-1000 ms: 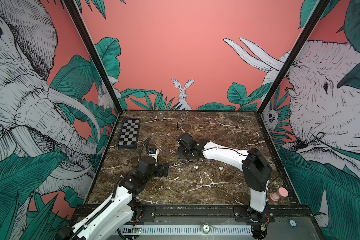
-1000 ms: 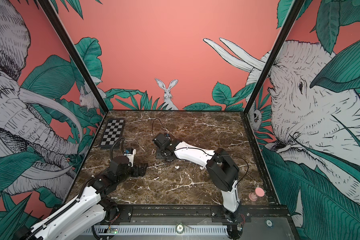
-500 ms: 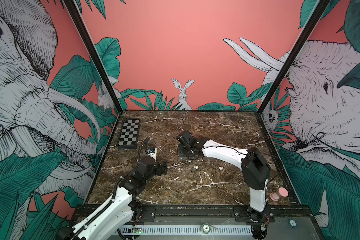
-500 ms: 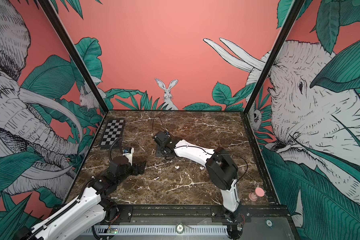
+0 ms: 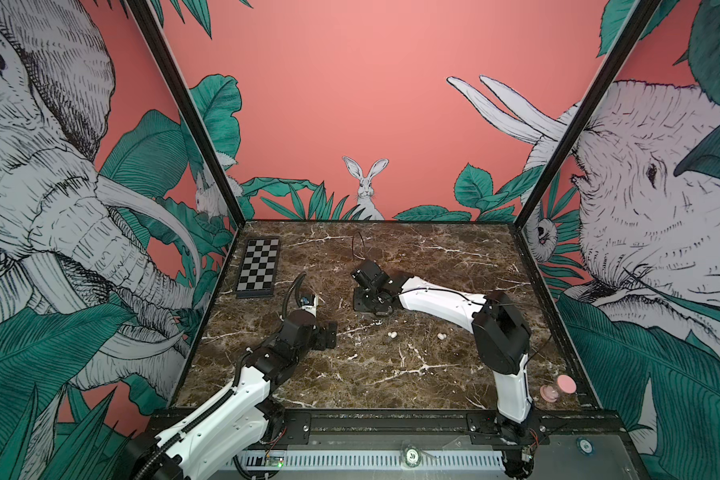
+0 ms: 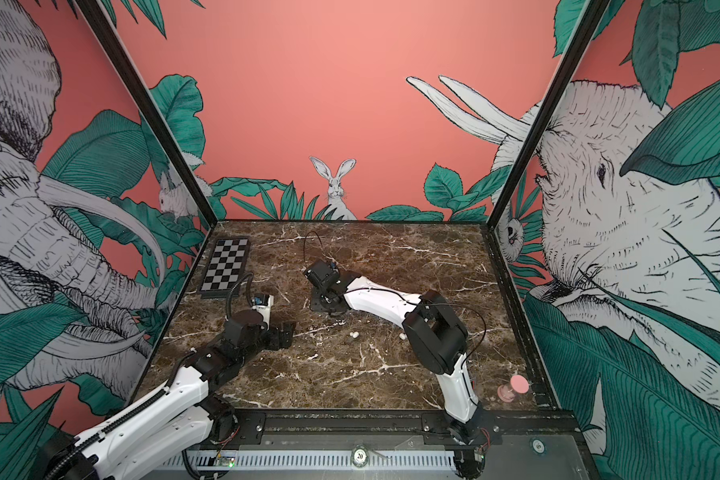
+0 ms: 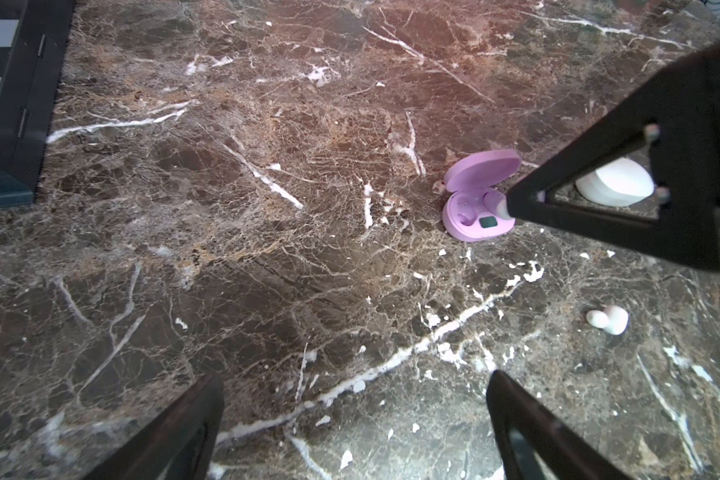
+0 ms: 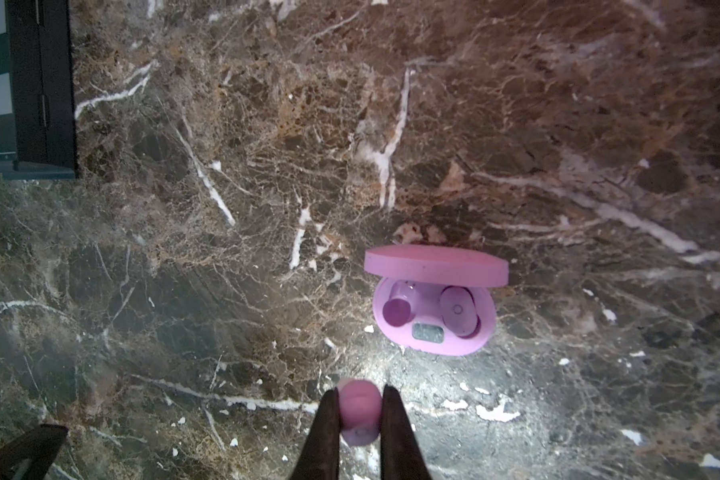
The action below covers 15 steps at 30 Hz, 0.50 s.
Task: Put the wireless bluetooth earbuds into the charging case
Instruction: 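Carry the held earbud over the open pink case with the right gripper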
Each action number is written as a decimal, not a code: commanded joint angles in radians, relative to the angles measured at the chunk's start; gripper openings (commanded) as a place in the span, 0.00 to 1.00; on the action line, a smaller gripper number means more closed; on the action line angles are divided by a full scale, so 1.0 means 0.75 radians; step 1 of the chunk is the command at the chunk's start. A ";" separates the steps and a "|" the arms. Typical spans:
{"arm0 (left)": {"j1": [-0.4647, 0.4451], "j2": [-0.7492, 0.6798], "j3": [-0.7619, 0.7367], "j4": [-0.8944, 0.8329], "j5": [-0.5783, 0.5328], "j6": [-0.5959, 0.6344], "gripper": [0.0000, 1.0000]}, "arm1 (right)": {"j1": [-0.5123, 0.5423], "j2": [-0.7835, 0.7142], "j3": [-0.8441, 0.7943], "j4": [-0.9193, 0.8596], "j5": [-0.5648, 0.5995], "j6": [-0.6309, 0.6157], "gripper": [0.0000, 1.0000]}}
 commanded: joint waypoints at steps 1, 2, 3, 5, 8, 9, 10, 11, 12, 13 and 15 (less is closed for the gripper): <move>-0.005 0.009 0.000 0.029 0.018 0.014 0.99 | -0.017 0.035 0.026 -0.027 -0.002 -0.018 0.09; -0.005 0.013 0.001 0.030 0.019 0.014 0.99 | -0.022 0.042 0.028 -0.025 -0.005 -0.016 0.09; -0.005 0.014 0.003 0.030 0.023 0.015 0.99 | -0.023 0.048 0.031 -0.023 -0.007 -0.017 0.09; -0.005 0.020 0.005 0.030 0.024 0.017 0.99 | -0.027 0.059 0.038 -0.029 -0.007 -0.016 0.09; -0.005 0.028 0.007 0.032 0.024 0.017 0.99 | -0.029 0.067 0.040 -0.035 -0.004 -0.015 0.08; -0.006 0.033 0.008 0.034 0.026 0.018 0.99 | -0.031 0.067 0.035 -0.030 -0.001 -0.015 0.08; -0.005 0.035 0.008 0.034 0.026 0.016 0.99 | -0.030 0.070 0.032 -0.027 0.001 -0.014 0.09; -0.005 0.041 0.009 0.036 0.028 0.018 0.99 | -0.030 0.076 0.037 -0.027 -0.001 -0.013 0.09; -0.005 0.045 0.011 0.037 0.028 0.018 0.99 | -0.032 0.081 0.039 -0.030 -0.004 -0.015 0.08; -0.006 0.052 0.014 0.038 0.028 0.019 0.99 | -0.032 0.088 0.046 -0.032 -0.007 -0.017 0.08; -0.005 0.058 0.018 0.037 0.030 0.019 0.99 | -0.035 0.095 0.049 -0.034 -0.006 -0.019 0.08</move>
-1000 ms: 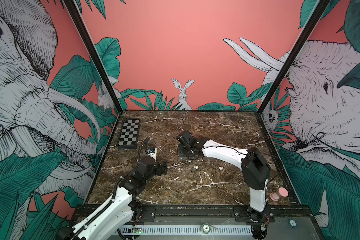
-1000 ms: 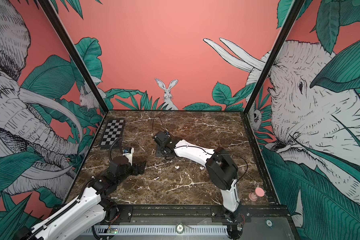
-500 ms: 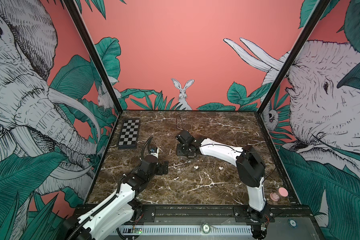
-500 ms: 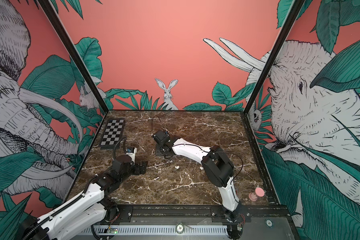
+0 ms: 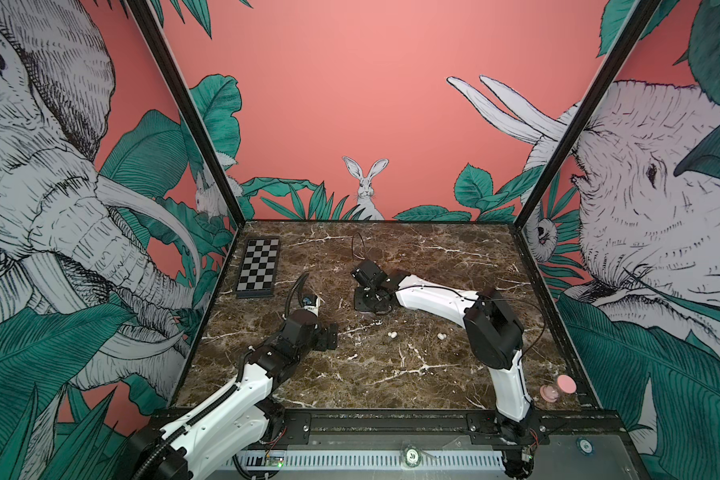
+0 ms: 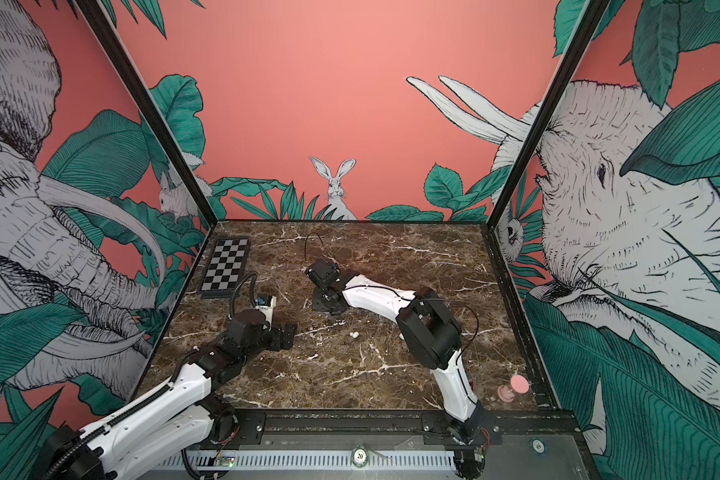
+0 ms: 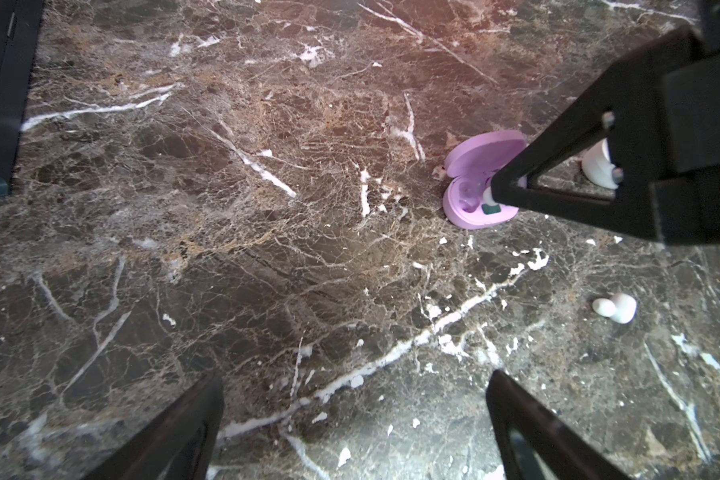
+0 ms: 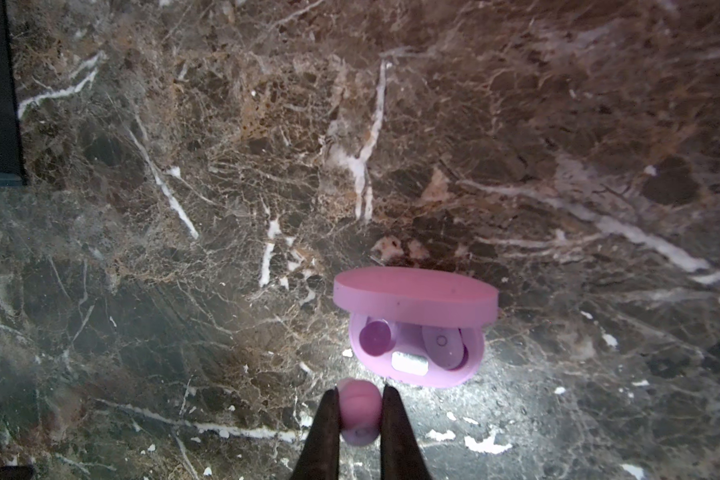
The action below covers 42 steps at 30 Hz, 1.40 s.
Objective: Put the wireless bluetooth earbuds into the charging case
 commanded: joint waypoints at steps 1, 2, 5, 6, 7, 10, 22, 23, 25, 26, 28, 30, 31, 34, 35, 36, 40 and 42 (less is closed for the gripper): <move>-0.005 0.007 0.017 0.027 0.006 0.010 0.99 | -0.011 0.037 0.033 -0.016 0.007 -0.010 0.08; -0.005 0.008 0.016 0.029 0.008 0.008 0.99 | -0.013 0.040 0.035 -0.016 0.009 -0.011 0.08; -0.005 0.010 0.017 0.029 0.008 0.010 0.99 | -0.017 0.052 0.046 -0.024 0.008 -0.017 0.08; -0.004 0.011 0.018 0.029 0.008 0.008 0.99 | -0.018 0.055 0.048 -0.025 0.009 -0.017 0.08; -0.006 0.011 0.017 0.029 0.008 0.010 0.99 | -0.019 0.058 0.049 -0.023 0.009 -0.017 0.08; -0.005 0.014 0.018 0.031 0.008 0.009 0.99 | -0.020 0.068 0.053 -0.022 0.007 -0.019 0.08; -0.005 0.026 0.022 0.031 0.008 0.008 0.99 | -0.025 0.094 0.060 -0.014 0.004 -0.018 0.08; -0.005 0.027 0.022 0.031 0.008 0.008 0.99 | -0.025 0.094 0.062 -0.013 0.004 -0.017 0.08; -0.006 0.027 0.024 0.031 0.008 0.008 0.99 | -0.025 0.099 0.065 -0.013 0.002 -0.017 0.08; -0.006 0.029 0.024 0.030 0.007 0.008 0.99 | -0.023 0.101 0.064 -0.012 0.002 -0.016 0.08; -0.005 0.031 0.024 0.031 0.008 0.009 0.99 | -0.025 0.103 0.065 -0.008 0.002 -0.014 0.08; -0.006 0.030 0.024 0.031 0.008 0.010 0.99 | -0.026 0.104 0.064 -0.008 0.000 -0.011 0.08; -0.005 0.030 0.024 0.030 0.008 0.008 0.99 | -0.027 0.104 0.065 -0.007 0.000 -0.009 0.08; -0.005 0.030 0.023 0.031 0.008 0.009 0.99 | -0.025 0.105 0.058 -0.006 -0.002 -0.007 0.09; -0.005 0.031 0.024 0.031 0.007 0.008 0.99 | -0.027 0.105 0.056 -0.004 -0.002 -0.004 0.09; -0.005 0.032 0.024 0.031 0.008 0.008 0.99 | -0.027 0.107 0.055 -0.004 -0.001 -0.004 0.09; -0.005 0.037 0.028 0.029 0.011 0.010 0.99 | -0.027 0.109 0.055 -0.004 0.001 -0.002 0.10; -0.004 0.039 0.030 0.026 0.016 0.012 0.99 | -0.028 0.112 0.053 -0.003 -0.002 0.001 0.10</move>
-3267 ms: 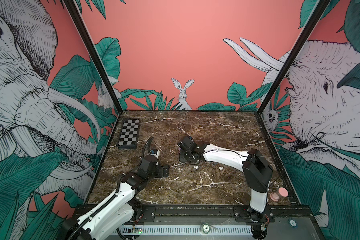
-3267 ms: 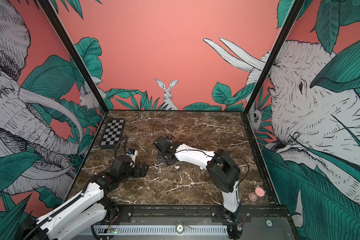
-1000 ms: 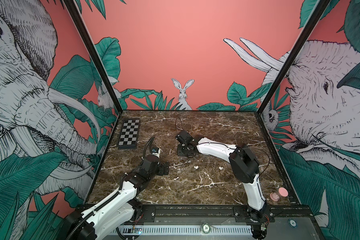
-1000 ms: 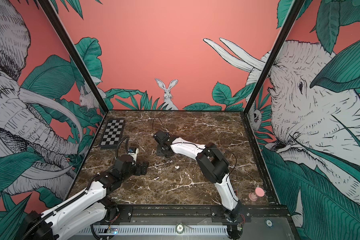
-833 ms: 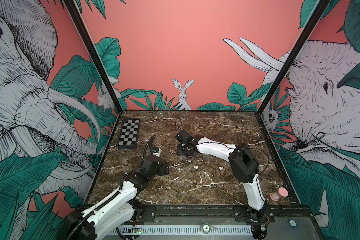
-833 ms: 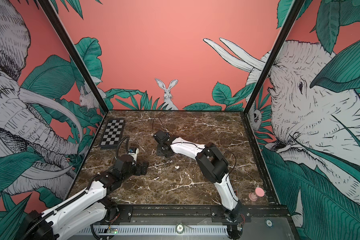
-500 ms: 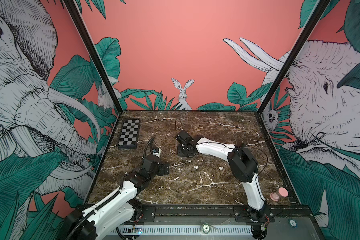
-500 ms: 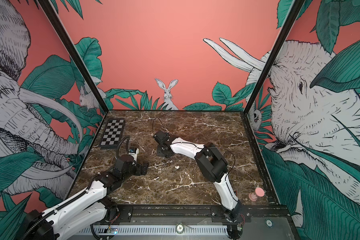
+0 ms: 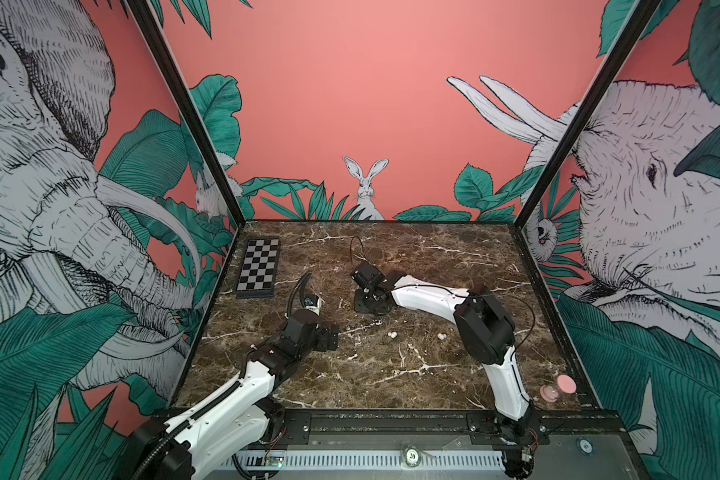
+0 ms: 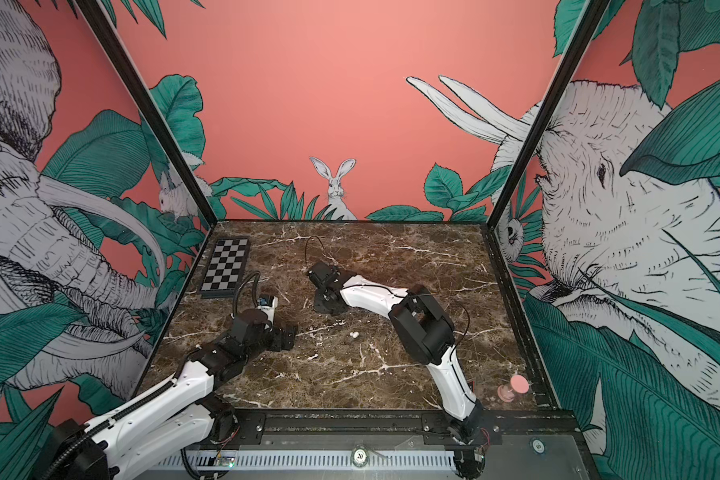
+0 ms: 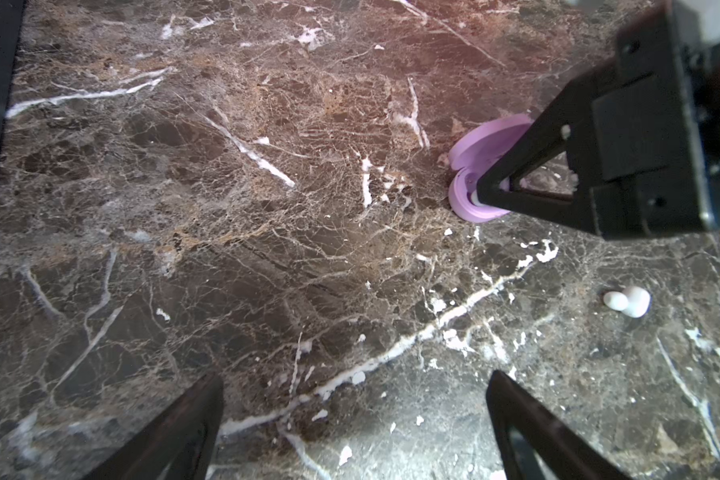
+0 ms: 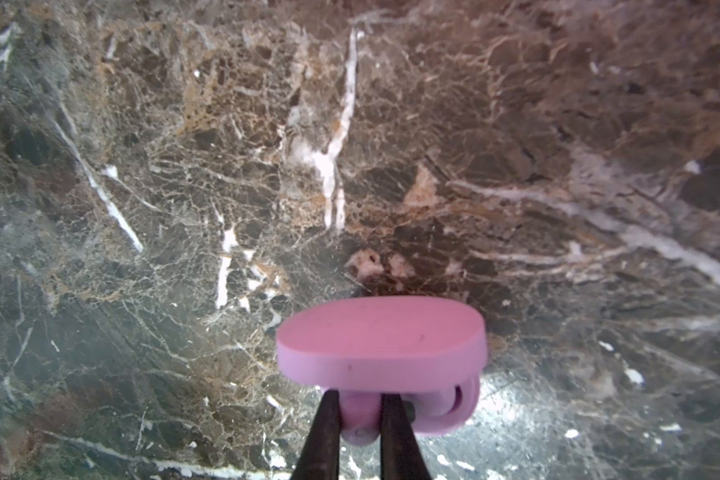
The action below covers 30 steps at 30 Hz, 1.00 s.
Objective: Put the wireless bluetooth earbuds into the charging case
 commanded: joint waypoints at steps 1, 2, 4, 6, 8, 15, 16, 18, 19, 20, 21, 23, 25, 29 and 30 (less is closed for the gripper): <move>-0.005 0.001 0.026 0.021 0.009 0.011 0.99 | -0.009 0.027 0.028 -0.005 0.006 0.009 0.10; -0.005 -0.001 0.027 0.022 0.009 0.011 0.99 | -0.009 0.028 0.028 -0.002 0.004 0.010 0.10; -0.004 -0.001 0.027 0.021 0.007 0.012 0.99 | -0.009 0.031 0.031 -0.002 0.003 0.010 0.11; -0.005 0.000 0.028 0.021 0.009 0.012 0.99 | -0.009 0.031 0.032 -0.002 0.000 0.011 0.12; -0.004 0.001 0.027 0.021 0.009 0.011 0.99 | -0.009 0.030 0.032 -0.002 -0.001 0.012 0.12; -0.004 0.007 0.030 0.023 0.011 0.012 0.99 | -0.009 0.022 0.030 0.002 -0.007 0.020 0.16; -0.005 0.009 0.029 0.022 0.011 0.011 0.99 | -0.009 0.023 0.029 0.003 -0.007 0.019 0.17; -0.005 0.009 0.029 0.022 0.010 0.011 0.99 | -0.009 0.020 0.028 0.003 -0.007 0.021 0.18; -0.005 0.008 0.029 0.023 0.010 0.012 0.99 | -0.009 0.017 0.026 0.002 -0.009 0.023 0.19; -0.005 0.009 0.030 0.024 0.010 0.011 0.99 | -0.009 0.016 0.026 0.003 -0.012 0.024 0.20; -0.005 0.009 0.030 0.023 0.010 0.012 0.99 | -0.009 0.014 0.027 0.004 -0.012 0.025 0.21; -0.005 0.010 0.030 0.023 0.011 0.012 0.99 | -0.010 0.008 0.022 0.011 -0.014 0.027 0.22; -0.003 0.010 0.030 0.024 0.012 0.012 0.99 | -0.009 0.005 0.018 0.017 -0.019 0.033 0.22; -0.005 0.010 0.031 0.023 0.013 0.011 0.99 | -0.009 -0.008 0.013 0.020 -0.026 0.040 0.23; -0.004 0.011 0.029 0.023 0.011 0.014 0.99 | -0.009 -0.010 0.009 0.020 -0.031 0.041 0.23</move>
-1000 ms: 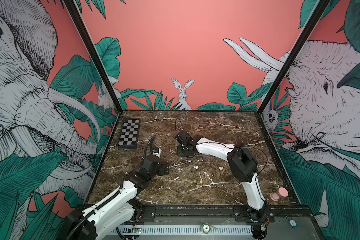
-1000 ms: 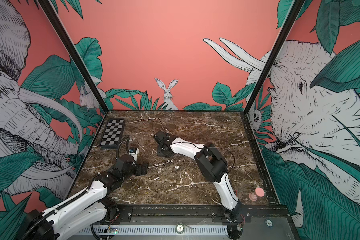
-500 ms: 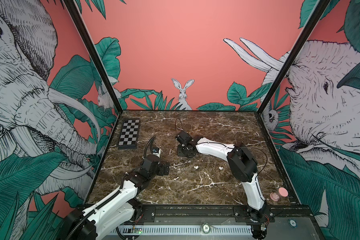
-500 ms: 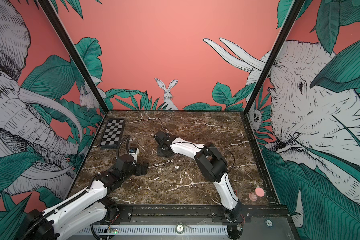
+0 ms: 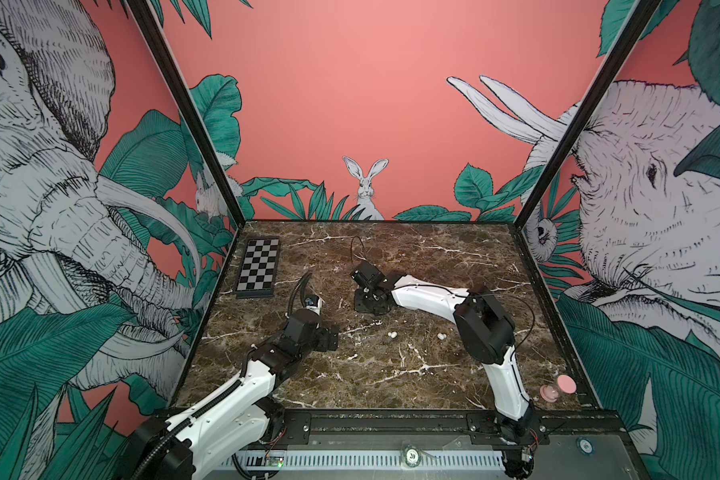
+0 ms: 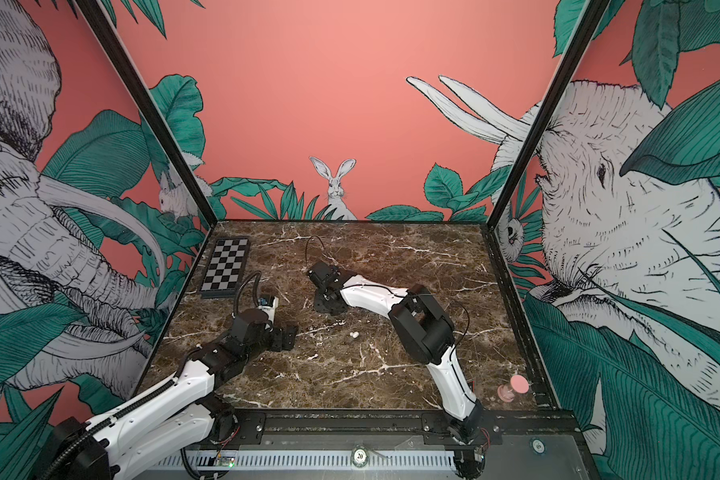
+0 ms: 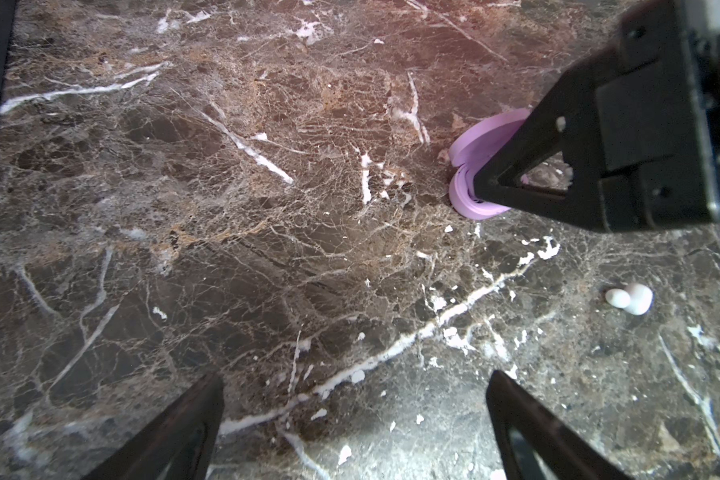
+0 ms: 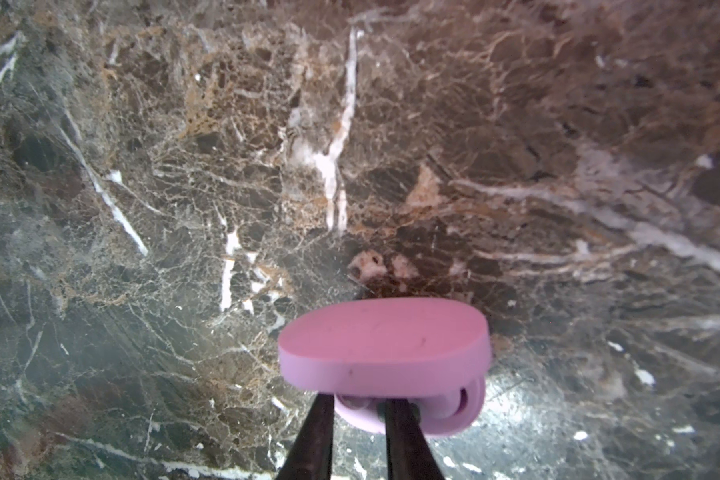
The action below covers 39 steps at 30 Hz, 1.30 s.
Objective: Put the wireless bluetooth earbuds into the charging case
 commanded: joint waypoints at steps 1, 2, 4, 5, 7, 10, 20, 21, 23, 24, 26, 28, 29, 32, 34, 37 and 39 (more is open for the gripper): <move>-0.005 0.000 0.028 0.023 0.011 0.014 0.99 | -0.006 -0.018 0.007 0.015 -0.020 0.012 0.24; -0.007 0.000 0.028 0.023 0.010 0.014 0.99 | -0.007 -0.027 0.003 0.020 -0.025 0.015 0.24; -0.004 0.005 0.029 0.024 0.010 0.015 0.99 | -0.007 -0.045 -0.002 0.028 -0.034 0.015 0.27; -0.005 0.005 0.032 0.024 0.011 0.017 0.99 | -0.007 -0.056 -0.004 0.034 -0.036 0.016 0.28; -0.006 0.007 0.031 0.023 0.012 0.016 0.99 | -0.005 -0.078 -0.005 0.034 -0.035 0.016 0.30; -0.005 0.004 0.031 0.024 0.013 0.017 0.99 | -0.006 -0.110 -0.004 0.034 -0.036 0.014 0.35; -0.005 -0.001 0.032 0.017 0.013 0.018 0.99 | -0.007 -0.202 -0.024 0.042 -0.082 0.017 0.42; -0.005 -0.001 0.033 0.014 0.012 0.018 0.99 | -0.006 -0.207 -0.027 0.046 -0.087 0.010 0.42; -0.006 -0.001 0.035 0.011 0.012 0.018 0.99 | -0.015 -0.229 -0.024 0.039 -0.082 -0.035 0.43; -0.005 -0.002 0.033 0.010 0.014 0.018 0.99 | -0.026 -0.242 -0.022 0.033 -0.078 -0.054 0.44; -0.005 -0.002 0.034 0.009 0.013 0.018 0.99 | -0.066 -0.270 -0.044 0.048 -0.130 -0.093 0.46; -0.005 0.000 0.034 0.013 0.015 0.020 0.99 | -0.107 -0.295 -0.089 0.097 -0.178 -0.114 0.48; -0.003 0.002 0.035 0.013 0.015 0.020 0.99 | -0.129 -0.308 -0.114 0.119 -0.196 -0.128 0.50; -0.005 0.006 0.037 0.013 0.015 0.021 0.99 | -0.185 -0.324 -0.161 0.146 -0.271 -0.190 0.53; -0.005 0.002 0.037 0.014 0.013 0.018 0.99 | -0.200 -0.320 -0.170 0.124 -0.272 -0.257 0.55; -0.005 -0.010 0.032 0.011 0.012 0.019 0.99 | -0.199 -0.298 -0.192 0.112 -0.271 -0.315 0.56; -0.005 -0.011 0.031 0.011 0.013 0.018 0.99 | -0.199 -0.275 -0.214 0.136 -0.295 -0.328 0.57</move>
